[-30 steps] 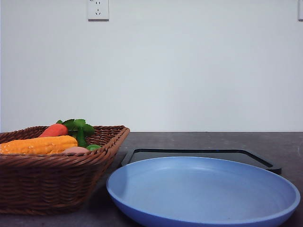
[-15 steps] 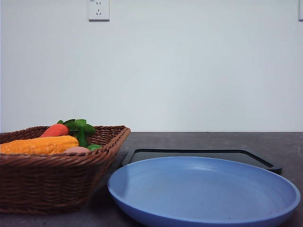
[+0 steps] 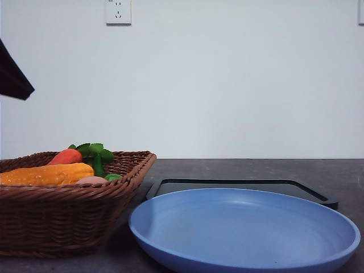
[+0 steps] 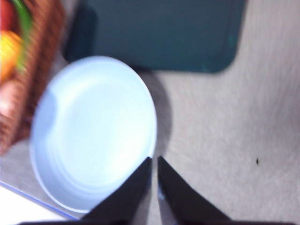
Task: Transfer egg from basket to plate and serve
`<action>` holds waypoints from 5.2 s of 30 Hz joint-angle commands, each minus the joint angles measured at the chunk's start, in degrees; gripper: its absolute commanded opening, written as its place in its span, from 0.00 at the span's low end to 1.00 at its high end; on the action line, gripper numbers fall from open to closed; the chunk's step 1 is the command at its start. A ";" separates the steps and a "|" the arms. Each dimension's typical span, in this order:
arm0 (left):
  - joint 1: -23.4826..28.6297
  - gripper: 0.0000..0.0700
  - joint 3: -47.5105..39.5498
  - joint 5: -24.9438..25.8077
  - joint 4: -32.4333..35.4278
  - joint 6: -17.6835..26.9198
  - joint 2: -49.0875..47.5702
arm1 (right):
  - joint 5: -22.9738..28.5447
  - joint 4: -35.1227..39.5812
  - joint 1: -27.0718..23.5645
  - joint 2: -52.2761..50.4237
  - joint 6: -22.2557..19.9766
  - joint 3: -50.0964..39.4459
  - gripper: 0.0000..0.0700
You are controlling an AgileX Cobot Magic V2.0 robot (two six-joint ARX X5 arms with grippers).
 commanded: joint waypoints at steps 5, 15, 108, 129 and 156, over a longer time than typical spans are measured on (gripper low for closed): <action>-1.30 0.42 0.81 0.46 1.12 0.26 0.79 | -0.31 2.22 2.15 8.19 -1.08 -1.24 0.39; -1.32 0.41 0.81 0.44 1.14 0.09 0.79 | -0.35 15.84 8.12 20.60 1.46 -5.18 0.38; -22.59 0.31 20.35 -19.97 -10.15 3.78 32.92 | 1.27 4.55 3.70 -2.81 8.41 -5.07 0.00; -44.43 0.32 28.79 -25.69 0.12 13.93 34.82 | -14.93 7.74 3.87 9.08 7.80 -5.05 0.00; -48.19 0.63 29.79 -29.79 4.18 12.85 38.59 | -14.69 8.67 3.62 9.98 7.94 -5.04 0.00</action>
